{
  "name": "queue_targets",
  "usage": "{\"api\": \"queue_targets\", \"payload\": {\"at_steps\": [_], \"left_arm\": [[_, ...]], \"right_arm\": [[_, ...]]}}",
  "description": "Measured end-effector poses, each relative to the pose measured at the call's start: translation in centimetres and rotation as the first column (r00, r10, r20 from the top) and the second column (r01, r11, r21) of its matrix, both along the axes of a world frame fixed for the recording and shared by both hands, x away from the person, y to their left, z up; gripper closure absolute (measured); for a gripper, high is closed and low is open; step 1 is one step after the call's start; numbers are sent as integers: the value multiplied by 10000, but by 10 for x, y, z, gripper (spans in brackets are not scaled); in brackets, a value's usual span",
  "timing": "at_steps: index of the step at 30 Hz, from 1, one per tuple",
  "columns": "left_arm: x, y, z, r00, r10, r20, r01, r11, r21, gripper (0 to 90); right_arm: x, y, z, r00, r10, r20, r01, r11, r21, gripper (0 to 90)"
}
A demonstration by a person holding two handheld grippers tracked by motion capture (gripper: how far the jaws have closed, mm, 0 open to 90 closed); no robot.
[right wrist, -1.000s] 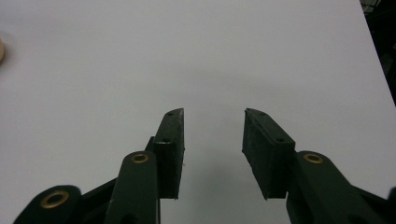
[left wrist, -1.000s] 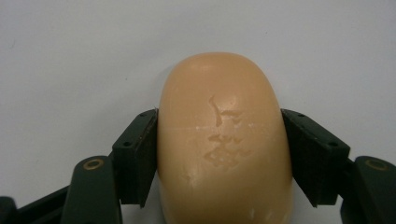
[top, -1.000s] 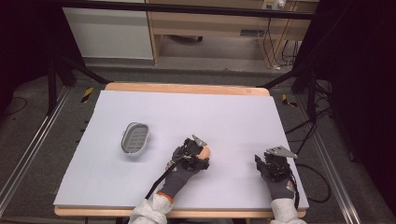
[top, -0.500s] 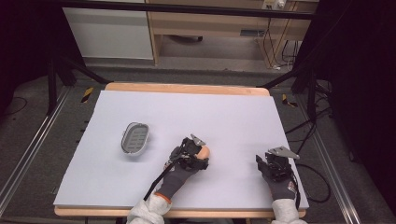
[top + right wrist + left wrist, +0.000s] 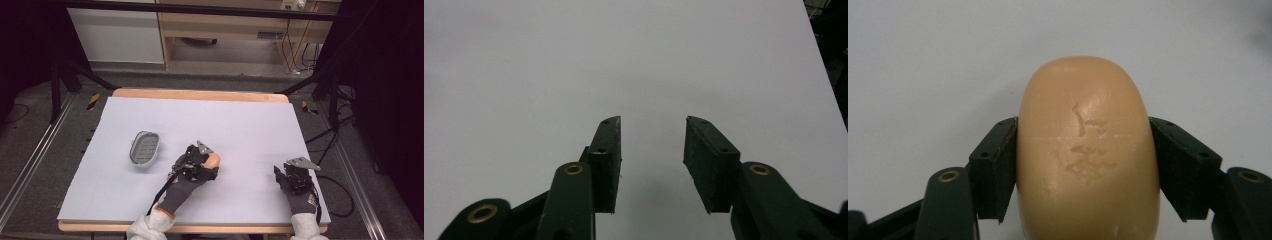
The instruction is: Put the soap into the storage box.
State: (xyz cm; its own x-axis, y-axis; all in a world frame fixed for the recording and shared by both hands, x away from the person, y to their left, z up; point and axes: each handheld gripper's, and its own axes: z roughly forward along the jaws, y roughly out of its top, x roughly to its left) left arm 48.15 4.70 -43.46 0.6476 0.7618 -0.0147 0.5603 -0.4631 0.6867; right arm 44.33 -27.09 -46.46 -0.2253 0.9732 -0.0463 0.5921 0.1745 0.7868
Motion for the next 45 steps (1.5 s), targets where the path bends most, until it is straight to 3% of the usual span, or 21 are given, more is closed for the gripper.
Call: {"api": "queue_targets", "payload": {"at_steps": [13,22,45], "left_arm": [[-5,26,18,9991,291,317,-281,9991,-319,317],[-6,45,27,9978,454,484,-440,9986,-299,318],[-10,89,40,9922,995,754,-949,9935,-623,318]], "right_arm": [[0,2,0,10000,78,46,-78,9999,-66,585],[0,2,0,9999,78,64,-77,10000,-62,585],[-1,6,1,9998,120,127,-119,9999,-99,583]]}}
